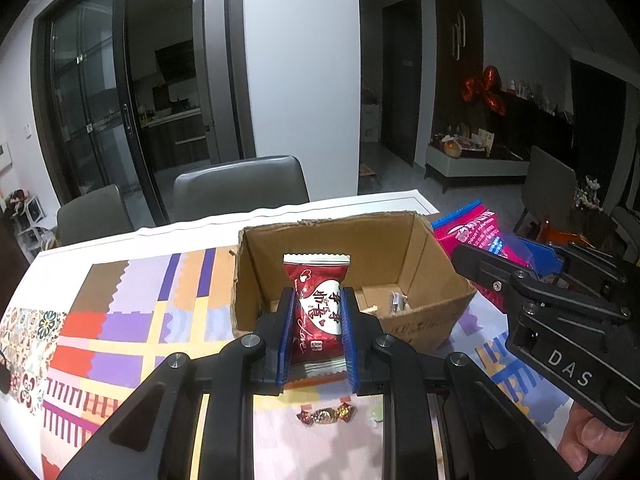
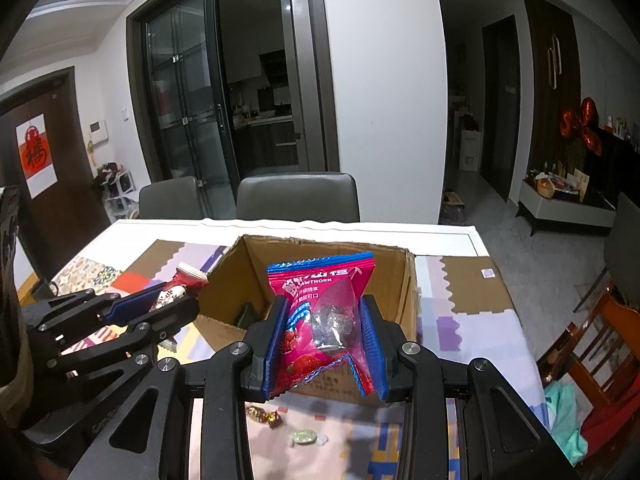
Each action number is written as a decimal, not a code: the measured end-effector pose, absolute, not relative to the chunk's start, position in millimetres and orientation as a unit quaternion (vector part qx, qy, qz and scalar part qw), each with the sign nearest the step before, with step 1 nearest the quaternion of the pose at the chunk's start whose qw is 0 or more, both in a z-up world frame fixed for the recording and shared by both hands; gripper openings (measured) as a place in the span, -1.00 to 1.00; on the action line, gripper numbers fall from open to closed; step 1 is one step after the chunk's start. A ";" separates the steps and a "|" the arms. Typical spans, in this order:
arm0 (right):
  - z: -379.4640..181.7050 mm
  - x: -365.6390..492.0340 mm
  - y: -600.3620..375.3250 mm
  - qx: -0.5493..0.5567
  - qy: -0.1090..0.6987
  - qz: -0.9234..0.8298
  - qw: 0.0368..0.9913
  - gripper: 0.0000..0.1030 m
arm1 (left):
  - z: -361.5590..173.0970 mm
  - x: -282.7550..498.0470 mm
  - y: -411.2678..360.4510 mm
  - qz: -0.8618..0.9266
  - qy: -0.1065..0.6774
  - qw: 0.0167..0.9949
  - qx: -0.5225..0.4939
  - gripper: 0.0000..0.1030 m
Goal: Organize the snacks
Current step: 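Lift the red candy and pink bag and carry both over the box, then lower both candies into the box and open both tools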
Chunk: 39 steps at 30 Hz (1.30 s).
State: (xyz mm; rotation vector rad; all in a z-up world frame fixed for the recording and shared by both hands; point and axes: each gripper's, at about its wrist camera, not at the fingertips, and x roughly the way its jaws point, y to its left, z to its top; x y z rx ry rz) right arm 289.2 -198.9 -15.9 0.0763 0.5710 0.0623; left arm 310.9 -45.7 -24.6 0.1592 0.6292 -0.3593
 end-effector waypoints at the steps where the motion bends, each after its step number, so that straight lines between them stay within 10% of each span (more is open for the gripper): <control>1: -15.3 290.6 -198.9 0.038 0.281 0.031 0.958 -0.28 | -24.5 312.4 -46.0 -0.175 0.307 0.932 0.077 -0.56; 39: -37.3 355.6 -203.2 0.037 0.294 0.021 0.955 -0.28 | -38.1 374.6 -52.5 -0.167 0.321 0.929 0.073 -0.56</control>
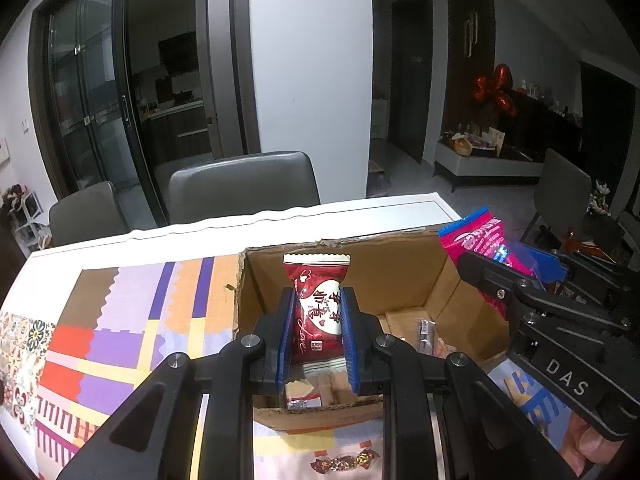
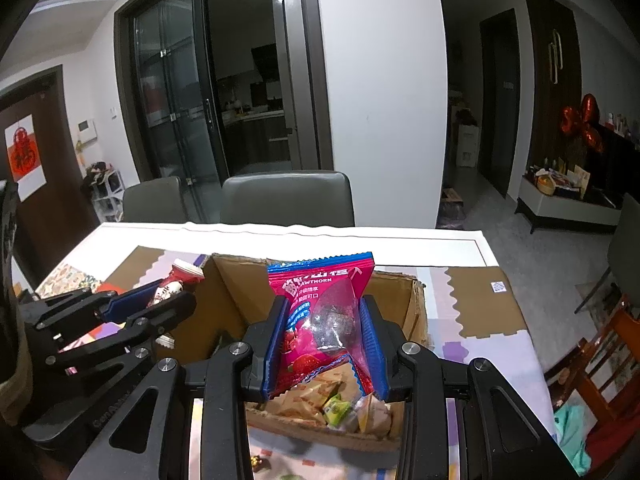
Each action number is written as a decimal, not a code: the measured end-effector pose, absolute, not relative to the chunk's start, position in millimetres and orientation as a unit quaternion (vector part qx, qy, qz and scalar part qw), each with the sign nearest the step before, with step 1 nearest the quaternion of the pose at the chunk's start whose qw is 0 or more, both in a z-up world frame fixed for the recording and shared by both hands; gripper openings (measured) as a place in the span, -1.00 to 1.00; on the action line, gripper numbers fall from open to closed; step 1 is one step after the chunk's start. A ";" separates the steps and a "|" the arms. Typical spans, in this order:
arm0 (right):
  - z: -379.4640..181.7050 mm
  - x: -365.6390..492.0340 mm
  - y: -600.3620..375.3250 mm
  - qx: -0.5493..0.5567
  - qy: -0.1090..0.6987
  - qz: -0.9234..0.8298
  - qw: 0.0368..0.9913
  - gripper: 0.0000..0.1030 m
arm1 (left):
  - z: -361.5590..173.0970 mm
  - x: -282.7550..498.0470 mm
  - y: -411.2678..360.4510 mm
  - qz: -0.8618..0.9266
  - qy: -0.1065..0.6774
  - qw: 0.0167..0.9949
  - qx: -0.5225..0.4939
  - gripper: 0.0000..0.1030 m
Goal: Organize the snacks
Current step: 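Lower both candies into the box and open both tools, then withdraw both open tools from the box toward the last two candies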
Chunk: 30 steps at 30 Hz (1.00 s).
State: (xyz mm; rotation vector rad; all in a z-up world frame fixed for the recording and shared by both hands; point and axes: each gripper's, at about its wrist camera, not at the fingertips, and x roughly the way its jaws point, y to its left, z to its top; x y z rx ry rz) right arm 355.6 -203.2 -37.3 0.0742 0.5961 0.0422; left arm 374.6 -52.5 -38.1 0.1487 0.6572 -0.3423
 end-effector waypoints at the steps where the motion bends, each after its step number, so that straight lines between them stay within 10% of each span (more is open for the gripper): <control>1: -39.4 358.1 -202.9 0.036 0.296 0.021 0.954 -0.28 | -38.7 375.3 -52.5 -0.167 0.322 0.929 0.072 -0.56; 30: -25.2 341.9 -206.2 0.039 0.278 -0.012 0.960 0.47 | -21.7 353.0 -40.2 -0.143 0.297 0.941 0.071 0.19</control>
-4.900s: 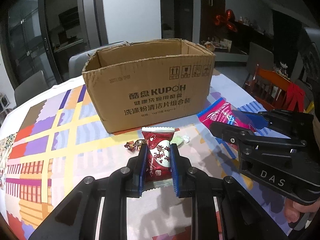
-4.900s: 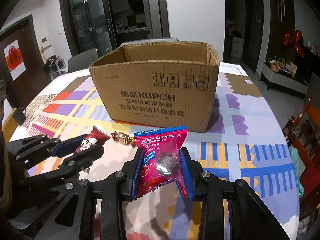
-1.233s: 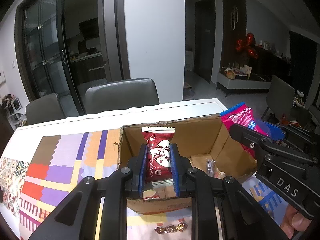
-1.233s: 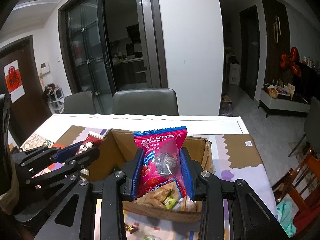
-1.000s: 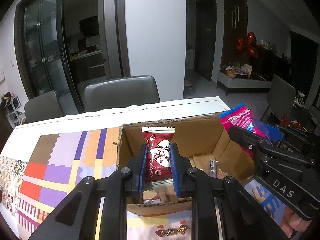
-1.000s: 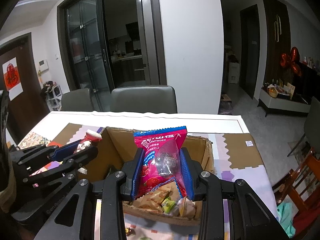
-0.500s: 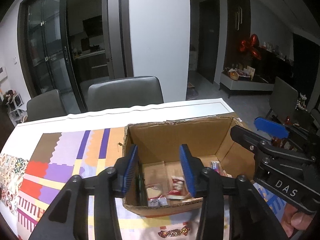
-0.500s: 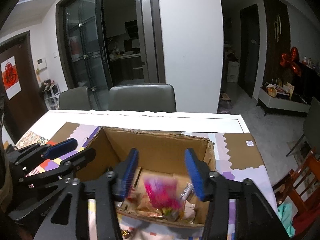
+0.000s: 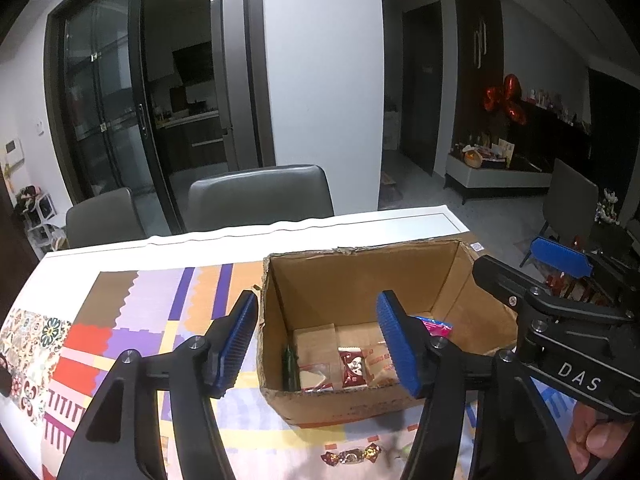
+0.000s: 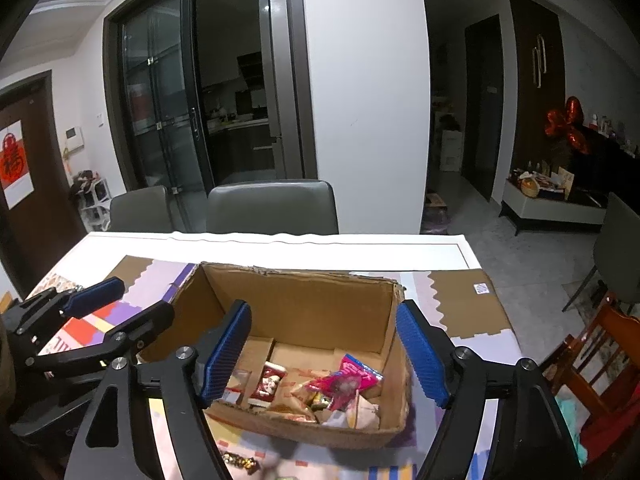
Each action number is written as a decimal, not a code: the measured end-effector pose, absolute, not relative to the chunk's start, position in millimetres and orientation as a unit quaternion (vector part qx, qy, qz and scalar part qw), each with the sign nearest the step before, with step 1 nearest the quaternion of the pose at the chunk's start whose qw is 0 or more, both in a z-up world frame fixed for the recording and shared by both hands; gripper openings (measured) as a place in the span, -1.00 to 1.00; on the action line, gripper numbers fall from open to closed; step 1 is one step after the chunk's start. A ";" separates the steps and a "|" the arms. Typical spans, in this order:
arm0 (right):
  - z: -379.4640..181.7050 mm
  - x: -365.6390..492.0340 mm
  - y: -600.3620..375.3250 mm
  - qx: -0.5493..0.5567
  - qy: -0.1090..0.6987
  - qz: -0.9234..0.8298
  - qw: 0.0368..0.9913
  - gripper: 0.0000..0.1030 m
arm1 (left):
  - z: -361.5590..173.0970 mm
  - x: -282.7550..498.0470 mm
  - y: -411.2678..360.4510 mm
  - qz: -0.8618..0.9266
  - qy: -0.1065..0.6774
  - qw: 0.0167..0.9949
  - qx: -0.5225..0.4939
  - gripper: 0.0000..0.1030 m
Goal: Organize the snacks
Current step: 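Withdraw both open tools from the box toward the last two candies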
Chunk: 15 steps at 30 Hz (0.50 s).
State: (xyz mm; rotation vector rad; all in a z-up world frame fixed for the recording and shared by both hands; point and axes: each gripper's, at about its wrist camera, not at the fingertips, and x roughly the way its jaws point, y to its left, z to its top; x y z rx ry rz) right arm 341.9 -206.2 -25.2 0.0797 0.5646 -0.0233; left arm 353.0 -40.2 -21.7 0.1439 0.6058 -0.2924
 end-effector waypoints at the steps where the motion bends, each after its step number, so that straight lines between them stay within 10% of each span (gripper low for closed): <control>1: -24.8 338.7 -205.9 0.039 0.278 -0.013 0.960 0.47 | -20.9 350.9 -39.9 -0.143 0.295 0.942 0.071 0.19; 15: -16.5 306.8 -200.3 0.036 0.269 -0.015 0.962 0.47 | -14.7 326.2 -34.1 -0.144 0.285 0.945 0.073 0.22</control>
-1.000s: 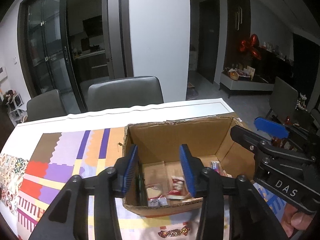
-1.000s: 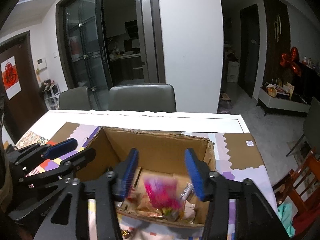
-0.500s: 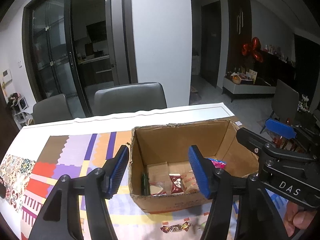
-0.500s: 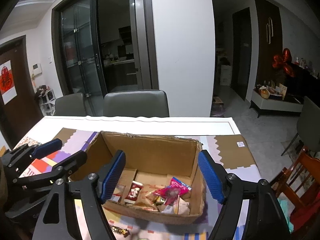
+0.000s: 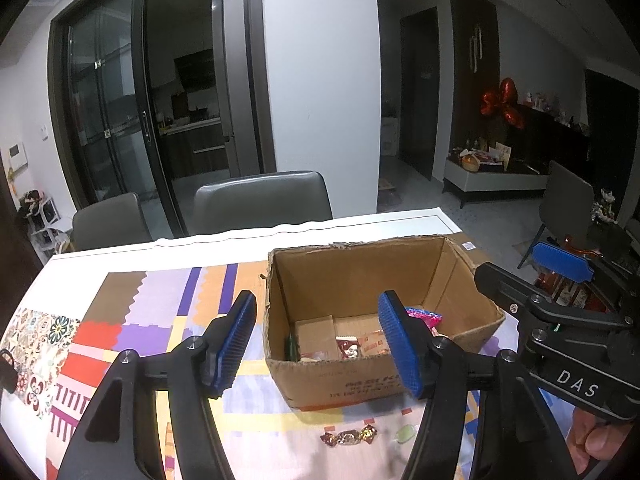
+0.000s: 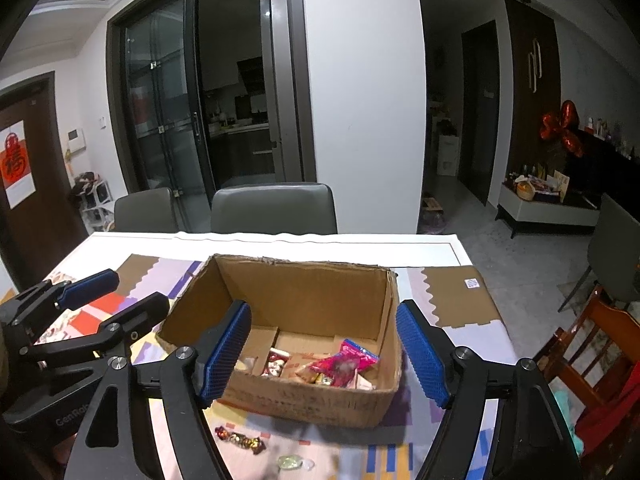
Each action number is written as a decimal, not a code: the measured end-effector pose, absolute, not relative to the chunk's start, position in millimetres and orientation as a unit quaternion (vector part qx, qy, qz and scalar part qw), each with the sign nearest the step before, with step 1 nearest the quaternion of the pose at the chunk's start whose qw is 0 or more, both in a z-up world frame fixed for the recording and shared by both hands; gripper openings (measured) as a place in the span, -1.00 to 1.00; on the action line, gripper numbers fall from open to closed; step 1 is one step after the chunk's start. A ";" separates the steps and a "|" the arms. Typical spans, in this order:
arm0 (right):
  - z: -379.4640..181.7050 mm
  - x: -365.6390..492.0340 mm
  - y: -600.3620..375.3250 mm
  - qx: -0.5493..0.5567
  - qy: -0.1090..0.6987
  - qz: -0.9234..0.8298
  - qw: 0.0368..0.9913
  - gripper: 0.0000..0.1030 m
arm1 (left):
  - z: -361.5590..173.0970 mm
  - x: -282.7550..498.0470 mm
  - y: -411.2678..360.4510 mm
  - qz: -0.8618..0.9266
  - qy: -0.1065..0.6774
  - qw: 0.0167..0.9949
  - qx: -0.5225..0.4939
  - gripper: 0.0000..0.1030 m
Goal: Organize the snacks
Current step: 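Withdraw both open tools from the box toward the last two candies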
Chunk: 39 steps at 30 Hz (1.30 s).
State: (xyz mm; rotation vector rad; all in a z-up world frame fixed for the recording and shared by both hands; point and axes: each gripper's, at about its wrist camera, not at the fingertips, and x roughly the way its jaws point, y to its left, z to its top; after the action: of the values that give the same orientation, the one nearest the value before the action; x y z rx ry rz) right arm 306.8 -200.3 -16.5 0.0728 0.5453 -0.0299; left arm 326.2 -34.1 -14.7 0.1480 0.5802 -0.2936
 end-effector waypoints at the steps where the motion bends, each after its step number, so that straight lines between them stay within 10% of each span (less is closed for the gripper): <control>1: -16.3 305.2 -200.5 0.036 0.269 -0.015 0.962 0.47 | -14.4 324.6 -33.6 -0.143 0.284 0.945 0.072 0.23; 39: -43.0 260.6 -187.0 0.027 0.285 -0.006 0.958 0.47 | -44.9 269.9 -15.9 -0.129 0.298 0.943 0.078 0.29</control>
State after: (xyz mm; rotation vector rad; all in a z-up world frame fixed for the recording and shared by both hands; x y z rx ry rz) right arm 260.6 -187.0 -43.0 0.0549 0.5785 -0.0122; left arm 269.9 -15.9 -44.9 0.1583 0.6074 -0.2623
